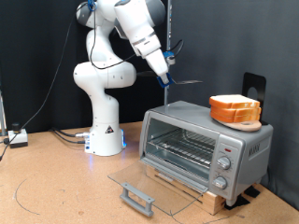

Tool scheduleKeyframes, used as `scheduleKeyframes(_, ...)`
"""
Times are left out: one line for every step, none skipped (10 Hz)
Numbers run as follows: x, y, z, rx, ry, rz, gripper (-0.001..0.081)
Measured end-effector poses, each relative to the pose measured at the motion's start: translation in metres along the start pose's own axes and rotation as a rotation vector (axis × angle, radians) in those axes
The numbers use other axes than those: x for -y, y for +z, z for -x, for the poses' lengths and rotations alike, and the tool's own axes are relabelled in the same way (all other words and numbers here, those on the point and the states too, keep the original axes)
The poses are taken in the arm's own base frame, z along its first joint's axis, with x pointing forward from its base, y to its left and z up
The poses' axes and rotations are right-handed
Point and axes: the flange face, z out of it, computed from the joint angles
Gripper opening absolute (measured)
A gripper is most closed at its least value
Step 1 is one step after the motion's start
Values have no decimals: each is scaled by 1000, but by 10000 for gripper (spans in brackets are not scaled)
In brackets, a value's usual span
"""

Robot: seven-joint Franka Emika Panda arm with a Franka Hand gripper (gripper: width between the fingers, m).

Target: Make a piece of toast with the oven

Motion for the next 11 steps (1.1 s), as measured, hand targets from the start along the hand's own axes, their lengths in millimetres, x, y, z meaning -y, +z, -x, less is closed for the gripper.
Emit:
scheduleKeyframes(-13,-7,5,9,31,20,396)
scheduleKeyframes(-25,-13,10,14,59,36,396)
scheduleKeyframes(-35,-19,17,33,73,32,396)
scheduleKeyframes(-47,-25,24,45,59,8,396)
scheduleKeyframes(-56,-27,27,49,47,-28,396)
scheduleKeyframes(-55,-28,25,51,50,-20,396)
scheduleKeyframes(-55,-28,22,44,50,-4,396)
scheduleKeyframes(-57,-30,21,25,53,21,396)
scheduleKeyframes(-62,-30,19,8,69,48,396)
scheduleKeyframes(-68,-29,19,3,85,63,396)
scheduleKeyframes(-73,-27,19,3,98,71,396)
